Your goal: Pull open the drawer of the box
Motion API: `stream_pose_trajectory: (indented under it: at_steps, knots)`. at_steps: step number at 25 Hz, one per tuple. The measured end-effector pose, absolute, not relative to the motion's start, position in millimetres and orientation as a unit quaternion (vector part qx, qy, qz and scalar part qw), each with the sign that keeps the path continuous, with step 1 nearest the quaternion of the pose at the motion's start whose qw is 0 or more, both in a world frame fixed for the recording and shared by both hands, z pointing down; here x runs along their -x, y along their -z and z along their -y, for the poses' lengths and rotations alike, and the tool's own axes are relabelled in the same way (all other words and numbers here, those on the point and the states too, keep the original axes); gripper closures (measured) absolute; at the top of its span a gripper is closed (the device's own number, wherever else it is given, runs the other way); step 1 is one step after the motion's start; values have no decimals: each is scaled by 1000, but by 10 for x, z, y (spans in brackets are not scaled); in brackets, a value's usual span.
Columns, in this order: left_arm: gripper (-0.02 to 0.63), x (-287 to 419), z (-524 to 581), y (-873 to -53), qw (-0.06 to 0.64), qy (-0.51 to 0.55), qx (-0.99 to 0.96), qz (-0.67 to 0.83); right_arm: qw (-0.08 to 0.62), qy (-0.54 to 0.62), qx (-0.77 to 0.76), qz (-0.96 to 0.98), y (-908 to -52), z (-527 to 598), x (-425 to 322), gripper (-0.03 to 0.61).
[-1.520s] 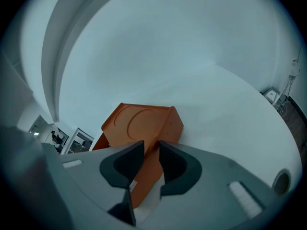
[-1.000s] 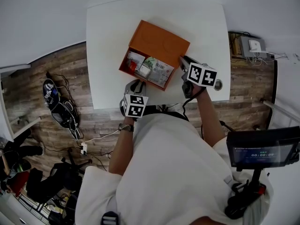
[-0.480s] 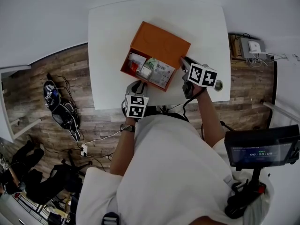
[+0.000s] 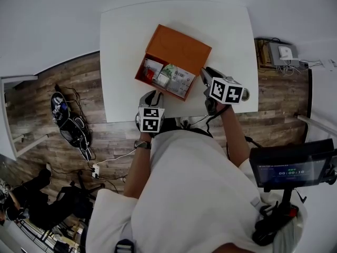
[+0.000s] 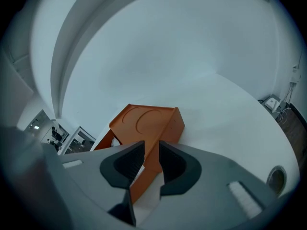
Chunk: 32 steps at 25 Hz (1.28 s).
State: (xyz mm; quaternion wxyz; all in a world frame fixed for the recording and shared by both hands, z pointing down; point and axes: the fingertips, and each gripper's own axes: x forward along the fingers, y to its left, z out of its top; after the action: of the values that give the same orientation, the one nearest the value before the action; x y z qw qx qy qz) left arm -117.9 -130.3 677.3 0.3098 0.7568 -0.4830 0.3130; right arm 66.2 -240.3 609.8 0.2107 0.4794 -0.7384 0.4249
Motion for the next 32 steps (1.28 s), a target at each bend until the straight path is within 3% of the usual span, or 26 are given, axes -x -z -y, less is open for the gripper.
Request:
stream_pose_trajectory:
  at_steps: [12,16,25,32]
  knots:
    - [523,1207,1506,-6467,267,-284,-761,519,196,-391,-473,765,-5938,2352,-714,495]
    - [525,1246,1628,-6026,238,-265,-773,525,205,-363,-474,776,-5568,2315,-635,506]
    - [526,856,1383,-5290,146,-239,-793,541,145,-259,-499,814,-4661,1909,-1008,523]
    - [572,619,943,-4695,79,-210,-797,560,129,-191,-500,835,-4123,1356,-1167,571]
